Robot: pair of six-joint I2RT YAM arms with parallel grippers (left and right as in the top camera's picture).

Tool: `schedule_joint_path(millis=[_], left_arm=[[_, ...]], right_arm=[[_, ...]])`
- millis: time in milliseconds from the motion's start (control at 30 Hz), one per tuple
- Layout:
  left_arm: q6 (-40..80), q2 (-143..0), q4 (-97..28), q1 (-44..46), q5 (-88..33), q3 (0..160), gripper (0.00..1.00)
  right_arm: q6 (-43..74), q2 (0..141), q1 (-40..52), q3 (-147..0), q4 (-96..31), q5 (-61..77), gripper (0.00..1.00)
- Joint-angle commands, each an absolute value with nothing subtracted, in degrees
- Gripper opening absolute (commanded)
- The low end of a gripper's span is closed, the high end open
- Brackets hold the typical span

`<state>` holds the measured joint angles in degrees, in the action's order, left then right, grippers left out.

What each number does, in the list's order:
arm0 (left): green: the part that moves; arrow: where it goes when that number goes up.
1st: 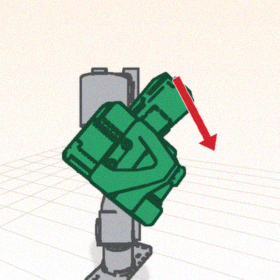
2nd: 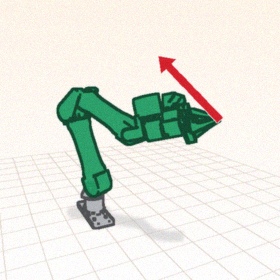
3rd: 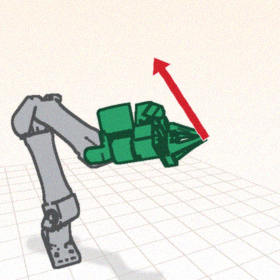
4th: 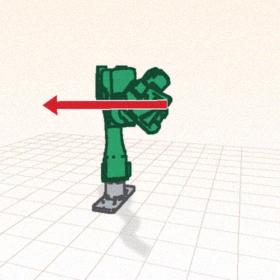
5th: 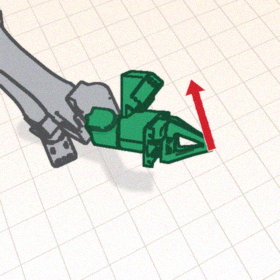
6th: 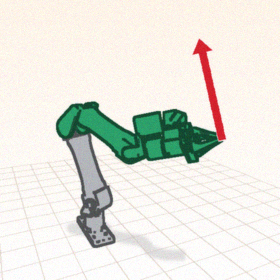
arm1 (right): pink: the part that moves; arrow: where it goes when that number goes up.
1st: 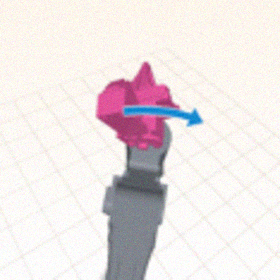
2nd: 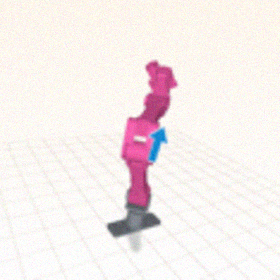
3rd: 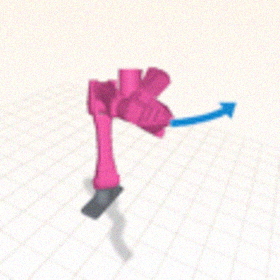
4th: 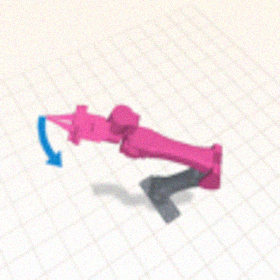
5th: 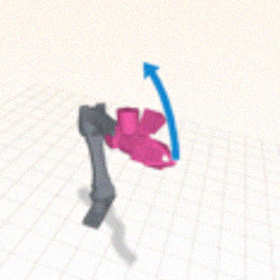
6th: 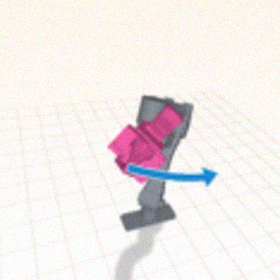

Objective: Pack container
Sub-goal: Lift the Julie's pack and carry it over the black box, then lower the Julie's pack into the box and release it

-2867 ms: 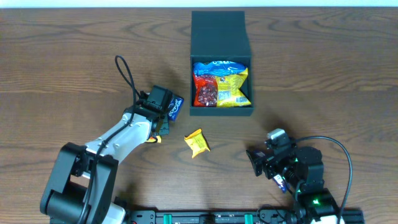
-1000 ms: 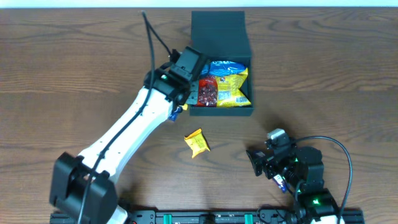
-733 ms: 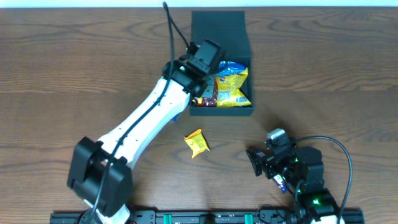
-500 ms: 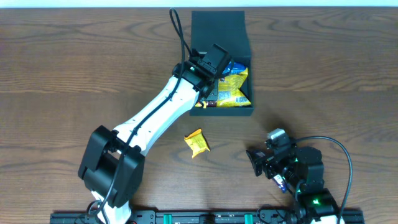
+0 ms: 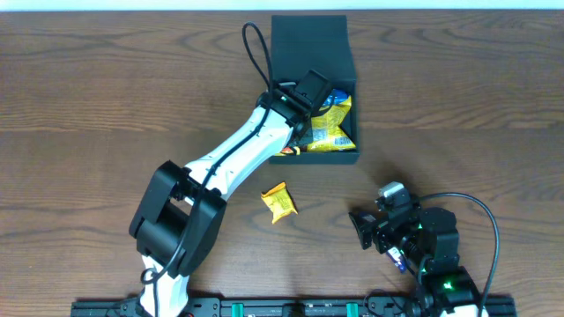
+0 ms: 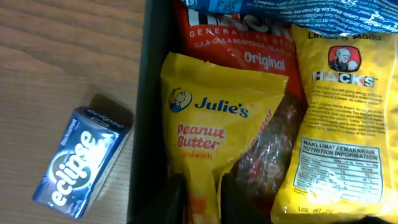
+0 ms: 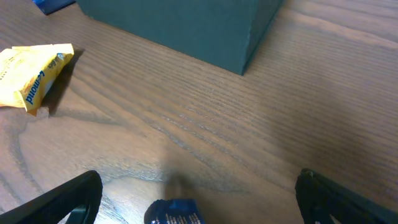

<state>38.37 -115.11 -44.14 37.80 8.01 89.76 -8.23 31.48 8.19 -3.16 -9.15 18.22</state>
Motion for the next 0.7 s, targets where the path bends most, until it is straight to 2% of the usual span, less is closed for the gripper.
schedule_joint_path(millis=[0, 200, 667], left_arm=[[39.20, -115.52, -43.68, 37.98, 9.43, 90.78, 0.20], [39.20, -115.59, -43.11, 37.98, 16.05, 90.78, 0.15], [38.74, -118.26, -39.77, 38.09, 18.00, 90.43, 0.21]], right_arm=[[-8.86, 31.35, 7.79, -2.94, -9.19, 18.24, 0.99], [-8.86, 31.35, 7.79, -2.94, -9.19, 18.24, 0.99], [-8.86, 31.35, 7.79, -2.94, -9.19, 18.24, 0.99]])
